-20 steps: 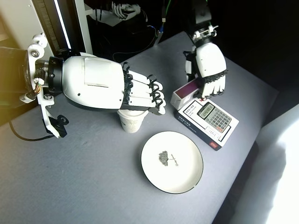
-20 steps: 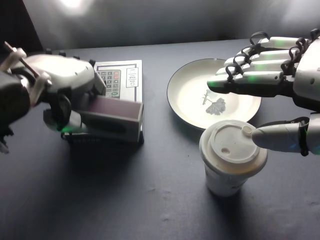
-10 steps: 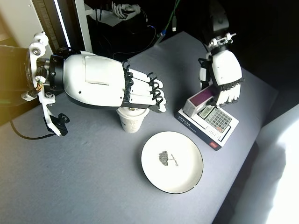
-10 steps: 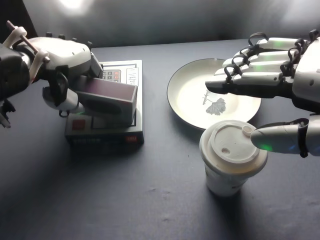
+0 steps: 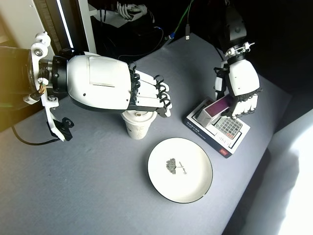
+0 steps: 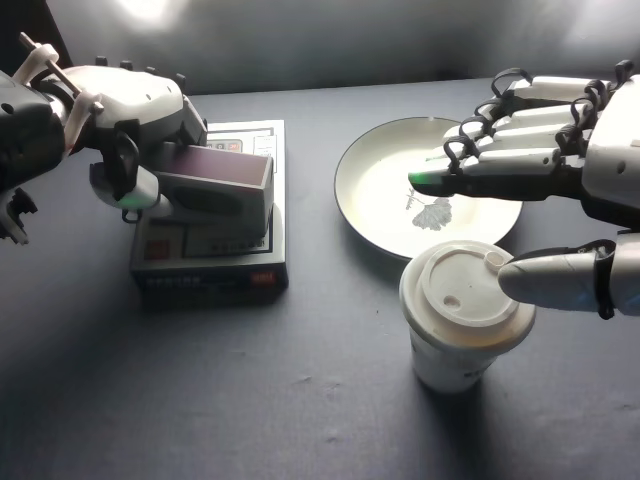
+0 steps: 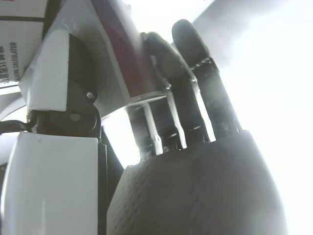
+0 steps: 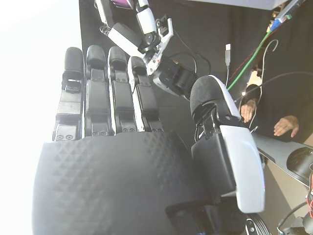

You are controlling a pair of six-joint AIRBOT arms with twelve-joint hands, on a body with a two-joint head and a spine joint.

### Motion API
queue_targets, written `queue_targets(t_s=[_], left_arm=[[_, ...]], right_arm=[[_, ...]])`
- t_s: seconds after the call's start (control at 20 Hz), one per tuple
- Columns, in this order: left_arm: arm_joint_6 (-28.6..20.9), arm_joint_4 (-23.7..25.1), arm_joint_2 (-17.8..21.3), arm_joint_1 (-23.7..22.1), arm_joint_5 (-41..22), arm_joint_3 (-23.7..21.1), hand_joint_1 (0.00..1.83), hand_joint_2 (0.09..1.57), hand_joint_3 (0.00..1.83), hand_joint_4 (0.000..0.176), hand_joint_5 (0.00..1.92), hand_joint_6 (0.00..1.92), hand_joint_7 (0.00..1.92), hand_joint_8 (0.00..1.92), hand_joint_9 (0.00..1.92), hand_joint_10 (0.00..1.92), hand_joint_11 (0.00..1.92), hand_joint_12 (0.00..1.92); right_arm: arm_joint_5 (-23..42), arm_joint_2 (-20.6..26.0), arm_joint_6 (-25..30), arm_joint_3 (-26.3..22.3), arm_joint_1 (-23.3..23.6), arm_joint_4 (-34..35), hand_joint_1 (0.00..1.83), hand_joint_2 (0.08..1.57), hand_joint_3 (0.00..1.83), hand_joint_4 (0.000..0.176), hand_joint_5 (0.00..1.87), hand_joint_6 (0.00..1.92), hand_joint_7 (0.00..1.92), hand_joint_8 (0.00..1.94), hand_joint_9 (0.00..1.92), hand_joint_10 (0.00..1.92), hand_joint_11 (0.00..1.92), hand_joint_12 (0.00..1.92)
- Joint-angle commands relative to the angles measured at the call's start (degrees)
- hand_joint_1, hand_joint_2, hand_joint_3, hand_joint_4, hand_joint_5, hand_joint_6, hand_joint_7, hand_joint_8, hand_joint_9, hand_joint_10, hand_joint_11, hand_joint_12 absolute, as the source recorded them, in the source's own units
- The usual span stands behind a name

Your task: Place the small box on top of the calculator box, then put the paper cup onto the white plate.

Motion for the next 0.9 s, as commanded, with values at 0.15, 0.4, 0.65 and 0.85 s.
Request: queue_targets(t_s=[0.15,0.4,0.65,0.85], left_arm=[[-0.61,1.36,0.69,-0.62,-2.42,0.22,0.99,1.22,0.00,0.000,0.65,0.10,0.73,0.29,0.59,0.46,0.14,1.19],[-0.69,1.31,0.73,-0.62,-2.43,0.03,0.82,1.16,0.00,0.000,0.51,0.00,0.64,0.00,0.58,0.05,0.04,1.04],[-0.67,1.05,1.94,-0.80,-4.06,-2.00,0.65,1.11,0.00,0.000,0.30,0.00,0.40,0.00,0.38,0.00,0.00,0.85],[-2.13,3.93,4.30,-1.62,-6.83,-5.93,0.46,1.02,0.00,0.000,0.15,0.00,0.21,0.00,0.22,0.00,0.00,0.56]], right_arm=[[6.12,0.53,-0.01,-0.23,0.83,1.88,0.00,1.40,0.00,0.000,0.22,0.00,0.26,0.00,0.24,0.00,0.00,0.65],[6.12,0.54,-0.02,-0.30,0.82,1.88,0.00,1.38,0.00,0.000,0.25,0.01,0.29,0.00,0.27,0.01,0.00,0.70],[6.26,0.54,-0.55,-0.57,0.82,1.88,0.01,1.39,0.00,0.000,0.22,0.00,0.27,0.00,0.24,0.00,0.00,0.64],[7.02,-0.05,-0.56,-0.74,0.98,1.79,0.18,1.22,0.00,0.000,0.03,0.00,0.05,0.00,0.02,0.00,0.00,0.11]])
